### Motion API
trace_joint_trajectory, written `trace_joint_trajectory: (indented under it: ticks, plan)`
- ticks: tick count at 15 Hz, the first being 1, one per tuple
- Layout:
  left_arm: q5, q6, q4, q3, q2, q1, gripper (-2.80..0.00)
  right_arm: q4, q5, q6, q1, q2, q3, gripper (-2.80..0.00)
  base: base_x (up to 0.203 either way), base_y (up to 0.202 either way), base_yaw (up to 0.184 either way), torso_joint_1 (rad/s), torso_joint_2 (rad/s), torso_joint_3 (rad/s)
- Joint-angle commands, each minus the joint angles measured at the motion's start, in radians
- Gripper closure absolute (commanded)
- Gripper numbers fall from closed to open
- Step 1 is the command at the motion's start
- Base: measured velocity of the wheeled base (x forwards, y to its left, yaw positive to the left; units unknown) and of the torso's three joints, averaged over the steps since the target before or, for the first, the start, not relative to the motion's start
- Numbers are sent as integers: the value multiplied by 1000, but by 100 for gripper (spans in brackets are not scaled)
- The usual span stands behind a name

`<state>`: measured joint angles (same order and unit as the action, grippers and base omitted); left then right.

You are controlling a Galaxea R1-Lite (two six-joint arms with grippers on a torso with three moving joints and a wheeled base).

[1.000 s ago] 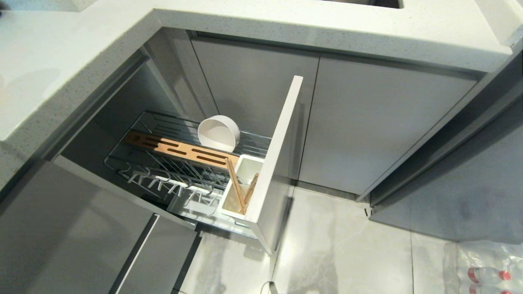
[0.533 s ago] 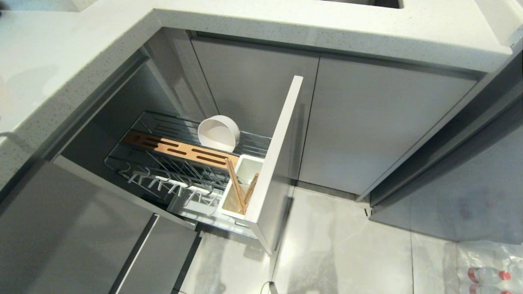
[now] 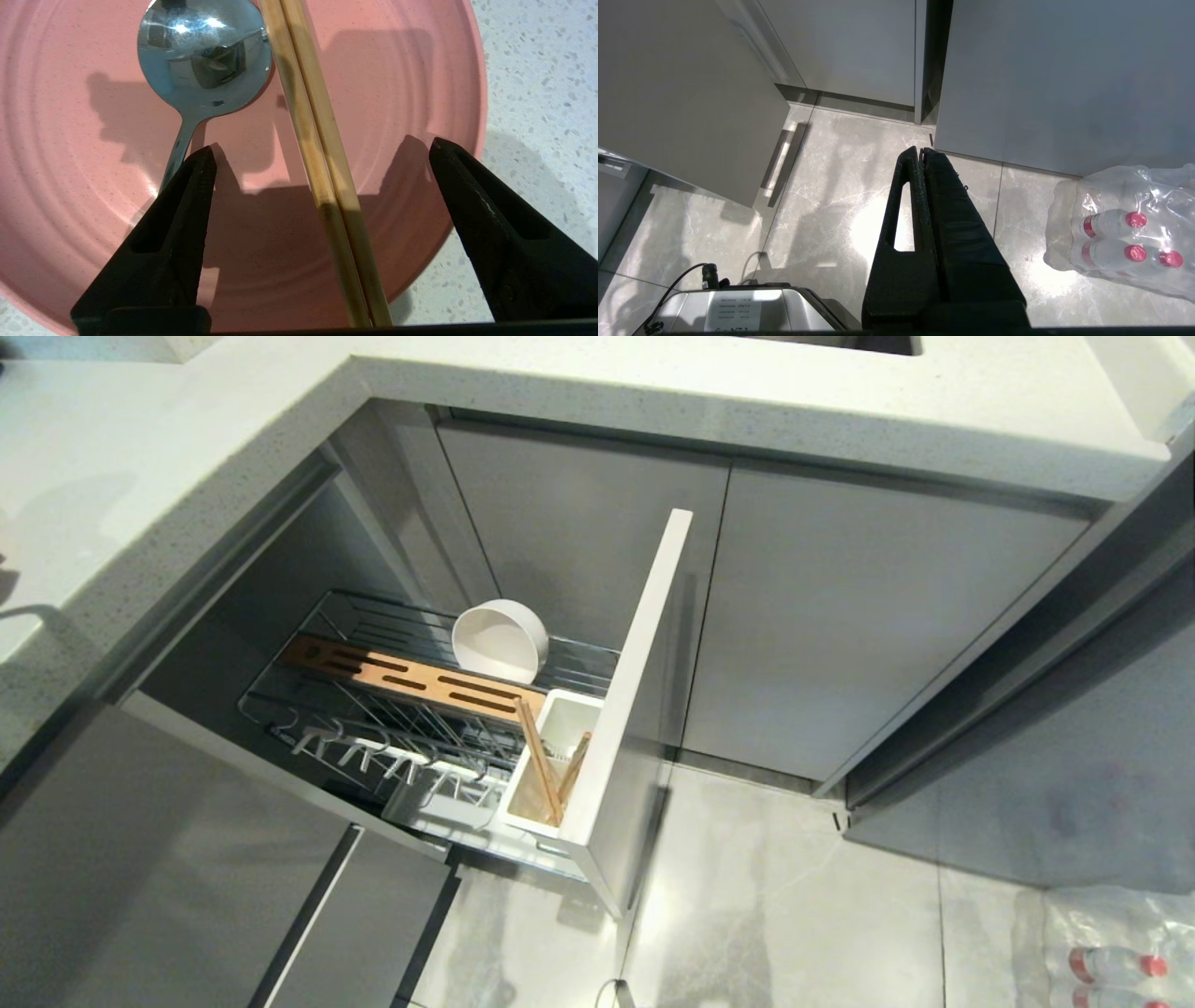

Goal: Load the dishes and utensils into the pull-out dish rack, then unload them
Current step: Pick up the chopsticks and place it in the cupboard

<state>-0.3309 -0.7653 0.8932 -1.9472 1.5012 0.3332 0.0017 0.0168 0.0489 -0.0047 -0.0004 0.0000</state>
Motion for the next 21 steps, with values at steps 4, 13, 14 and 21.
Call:
trace_joint_trajectory:
  ticks: [4,13,14,21]
  plan:
    - [-2,-5,7,2,14,0,0,0,0,0,0,0,2,0,0,0,0,0,0,0]
    - [0,-5,9,2,5,0,0,0,0,0,0,0,2,0,0,0,0,0,0,0]
    - [0,-5,9,2,4,0,0,0,0,0,0,0,2,0,0,0,0,0,0,0]
    - [10,-8,-45,1,-137,-20,0,0,0,0,0,0,2,0,0,0,0,0,0,0]
